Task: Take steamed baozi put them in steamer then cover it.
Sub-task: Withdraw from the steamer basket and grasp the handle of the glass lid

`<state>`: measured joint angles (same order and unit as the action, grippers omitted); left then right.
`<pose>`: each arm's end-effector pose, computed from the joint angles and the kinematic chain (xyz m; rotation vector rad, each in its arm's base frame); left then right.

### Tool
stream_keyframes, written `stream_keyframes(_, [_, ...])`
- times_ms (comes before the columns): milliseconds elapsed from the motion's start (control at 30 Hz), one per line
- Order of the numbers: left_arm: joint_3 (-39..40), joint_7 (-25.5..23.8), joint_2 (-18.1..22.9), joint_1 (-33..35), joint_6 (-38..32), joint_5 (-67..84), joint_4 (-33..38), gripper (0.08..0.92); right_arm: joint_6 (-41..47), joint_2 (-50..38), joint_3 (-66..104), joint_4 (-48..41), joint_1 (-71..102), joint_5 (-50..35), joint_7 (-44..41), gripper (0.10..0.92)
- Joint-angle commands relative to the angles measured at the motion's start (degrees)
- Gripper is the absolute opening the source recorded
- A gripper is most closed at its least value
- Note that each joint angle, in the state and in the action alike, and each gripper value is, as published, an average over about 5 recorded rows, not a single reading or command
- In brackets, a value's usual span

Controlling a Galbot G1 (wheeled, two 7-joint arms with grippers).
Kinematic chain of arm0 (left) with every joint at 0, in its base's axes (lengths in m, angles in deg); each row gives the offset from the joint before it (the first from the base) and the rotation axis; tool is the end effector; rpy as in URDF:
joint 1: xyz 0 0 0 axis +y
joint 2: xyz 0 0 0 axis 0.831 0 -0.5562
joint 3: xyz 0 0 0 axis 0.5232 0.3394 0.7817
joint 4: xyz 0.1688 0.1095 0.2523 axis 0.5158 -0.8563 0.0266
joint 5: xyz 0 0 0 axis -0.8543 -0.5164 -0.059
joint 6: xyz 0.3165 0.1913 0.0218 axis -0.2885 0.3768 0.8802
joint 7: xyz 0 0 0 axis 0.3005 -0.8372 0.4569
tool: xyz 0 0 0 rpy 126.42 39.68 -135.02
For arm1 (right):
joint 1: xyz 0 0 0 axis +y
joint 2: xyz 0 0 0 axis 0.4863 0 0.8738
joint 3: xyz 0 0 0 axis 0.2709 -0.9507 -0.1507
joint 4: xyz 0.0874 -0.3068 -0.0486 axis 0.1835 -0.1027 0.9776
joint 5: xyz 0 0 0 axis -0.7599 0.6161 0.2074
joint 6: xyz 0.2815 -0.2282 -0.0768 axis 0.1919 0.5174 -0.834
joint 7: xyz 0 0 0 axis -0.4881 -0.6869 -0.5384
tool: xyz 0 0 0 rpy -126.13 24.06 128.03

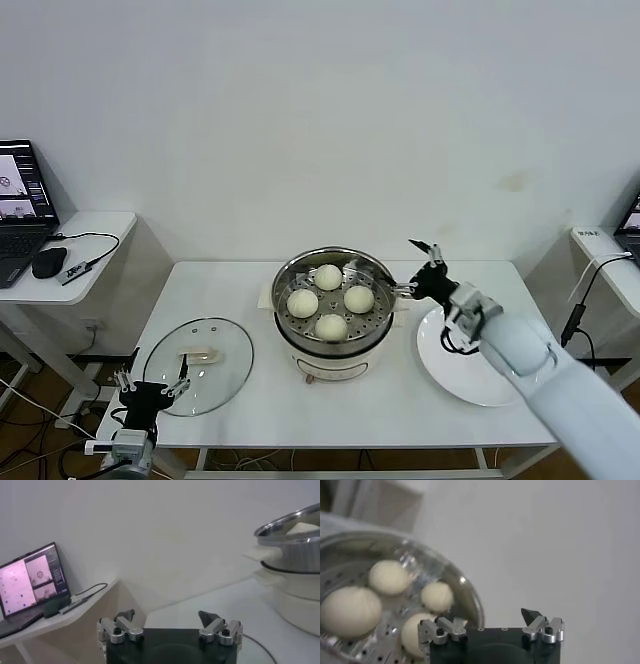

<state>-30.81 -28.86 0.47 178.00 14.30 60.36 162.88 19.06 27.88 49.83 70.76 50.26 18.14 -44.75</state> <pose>0.2075 0.0906 -0.2997 0.1534 -2.9054 -0.6211 0.3742 -0.0648 -0.1835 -0.7505 2.9094 -0.7917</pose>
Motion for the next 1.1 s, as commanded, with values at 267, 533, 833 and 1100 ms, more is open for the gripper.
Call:
stream_keyframes(267, [-0.5, 0.8, -6.9, -4.5, -8.0, -35.7, -11.2, 0.823, -11.0, 32.3, 44.6, 6.6, 37.7, 1.3, -7.1, 0.823])
stream_keyframes(533, [0.0, 0.6, -10.9, -9.7, -12.6, -56.8, -20.6, 0.823, -12.0, 35.3, 49.9, 9.9, 42.4, 1.4, -7.1, 0.823])
stream_keyframes(833, [1.9, -2.2, -11.2, -7.8, -12.3, -58.2, -20.1, 0.823, -13.5, 37.8, 51.9, 9.7, 44.2, 2.0, -6.9, 0.823])
stream_keyframes(1100, [4.0, -2.8, -10.6, -11.0, -11.7, -58.0, -21.7, 0.823, -13.9, 39.0, 51.9, 9.5, 44.5, 2.5, -6.7, 0.823])
